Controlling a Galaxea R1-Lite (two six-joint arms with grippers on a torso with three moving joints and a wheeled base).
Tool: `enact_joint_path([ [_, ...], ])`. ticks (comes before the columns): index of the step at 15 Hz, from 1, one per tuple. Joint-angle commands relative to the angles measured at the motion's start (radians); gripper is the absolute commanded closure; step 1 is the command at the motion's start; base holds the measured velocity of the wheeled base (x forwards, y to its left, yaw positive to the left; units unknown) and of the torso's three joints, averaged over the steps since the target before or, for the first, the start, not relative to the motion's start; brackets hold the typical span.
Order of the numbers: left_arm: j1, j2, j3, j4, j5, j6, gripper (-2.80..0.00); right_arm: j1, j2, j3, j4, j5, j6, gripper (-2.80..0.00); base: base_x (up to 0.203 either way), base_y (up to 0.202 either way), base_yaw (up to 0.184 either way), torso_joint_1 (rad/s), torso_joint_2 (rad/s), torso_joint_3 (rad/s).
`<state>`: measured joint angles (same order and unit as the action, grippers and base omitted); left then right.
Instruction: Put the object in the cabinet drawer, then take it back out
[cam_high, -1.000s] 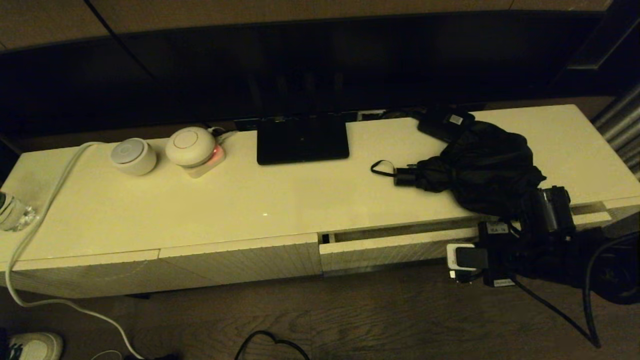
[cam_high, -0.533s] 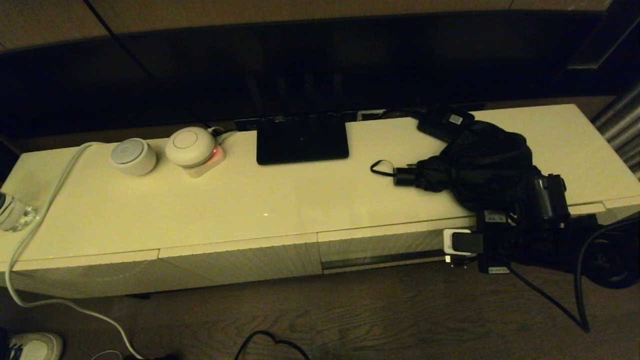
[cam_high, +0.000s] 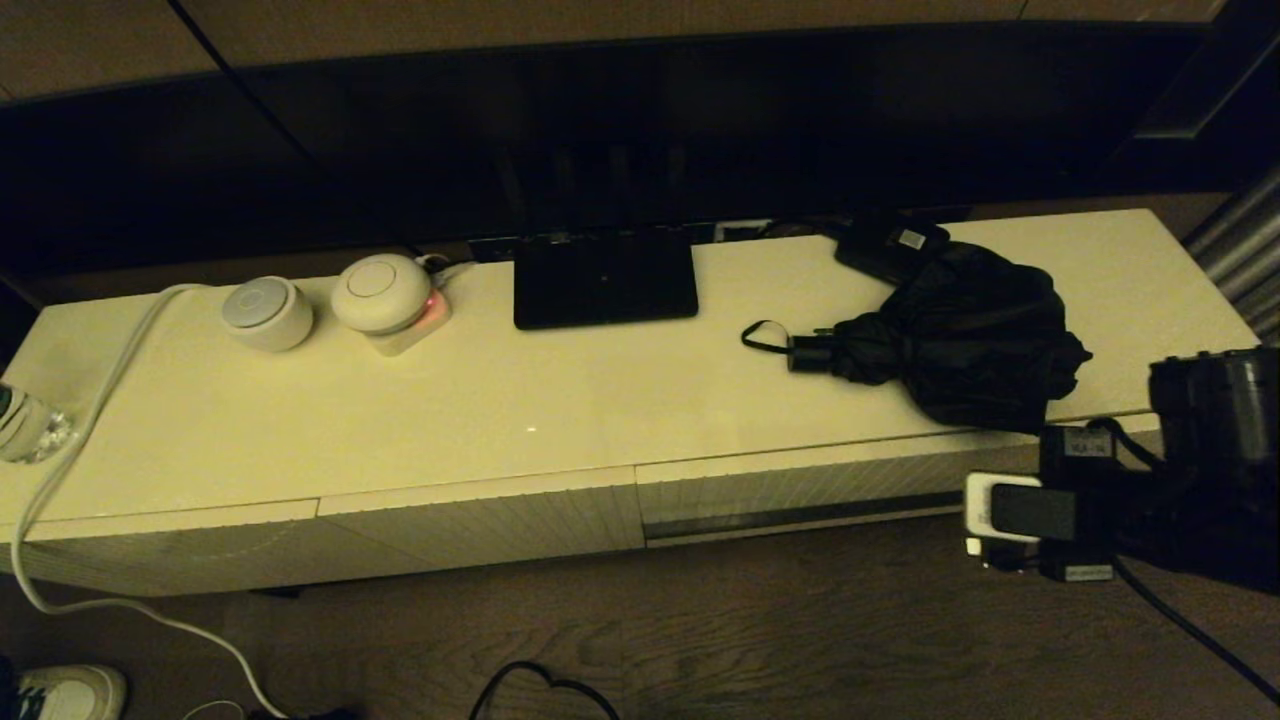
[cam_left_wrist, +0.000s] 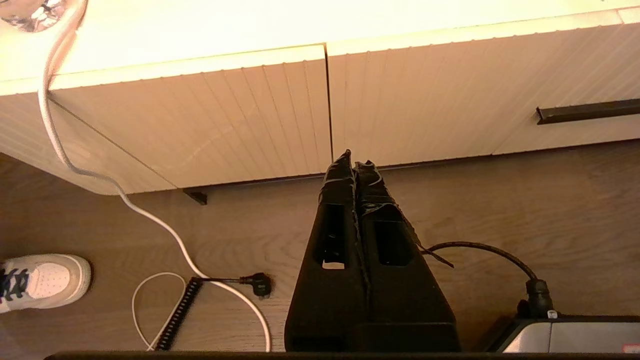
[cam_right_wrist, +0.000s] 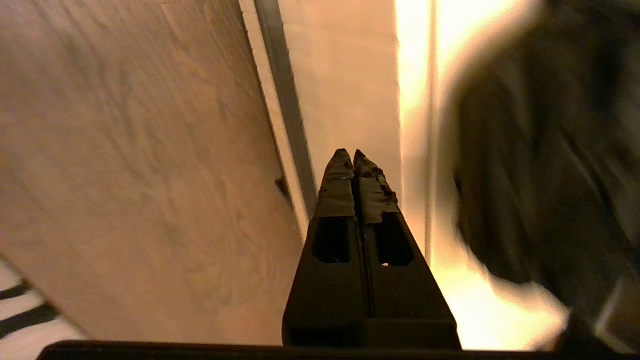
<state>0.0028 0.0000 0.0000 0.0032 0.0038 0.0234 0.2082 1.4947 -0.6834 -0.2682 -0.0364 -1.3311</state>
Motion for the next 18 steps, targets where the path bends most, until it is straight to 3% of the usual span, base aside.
enact_joint_path([
  [1,0.000,0.000,0.003,0.000,0.001,0.000,0.00,-0.023,-0.254,0.068,0.017,-0.006,0.031,0.00,0.000,0.000,0.000,0.000,0.00,0.000],
  [3,0.000,0.000,0.003,0.000,0.001,0.000,0.00,-0.090,-0.404,0.115,0.031,-0.016,0.110,0.00,0.000,0.000,0.000,0.000,0.00,0.000],
  [6,0.000,0.000,0.003,0.000,0.001,0.000,0.00,-0.202,-0.587,0.179,0.136,-0.025,0.301,0.00,0.000,0.000,0.000,0.000,0.00,0.000],
  [11,0.000,0.000,0.003,0.000,0.001,0.000,0.00,-0.239,-0.839,0.277,0.298,-0.032,0.624,0.00,0.000,0.000,0.000,0.000,0.00,0.000],
  [16,0.000,0.000,0.003,0.000,0.001,0.000,0.00,-0.246,-1.120,0.402,0.405,-0.032,1.123,0.00,0.000,0.000,0.000,0.000,0.00,0.000],
  [18,0.000,0.000,0.003,0.000,0.001,-0.002,0.00,-0.241,-1.251,0.469,0.439,-0.032,1.245,0.00,0.000,0.000,0.000,0.000,0.00,0.000],
])
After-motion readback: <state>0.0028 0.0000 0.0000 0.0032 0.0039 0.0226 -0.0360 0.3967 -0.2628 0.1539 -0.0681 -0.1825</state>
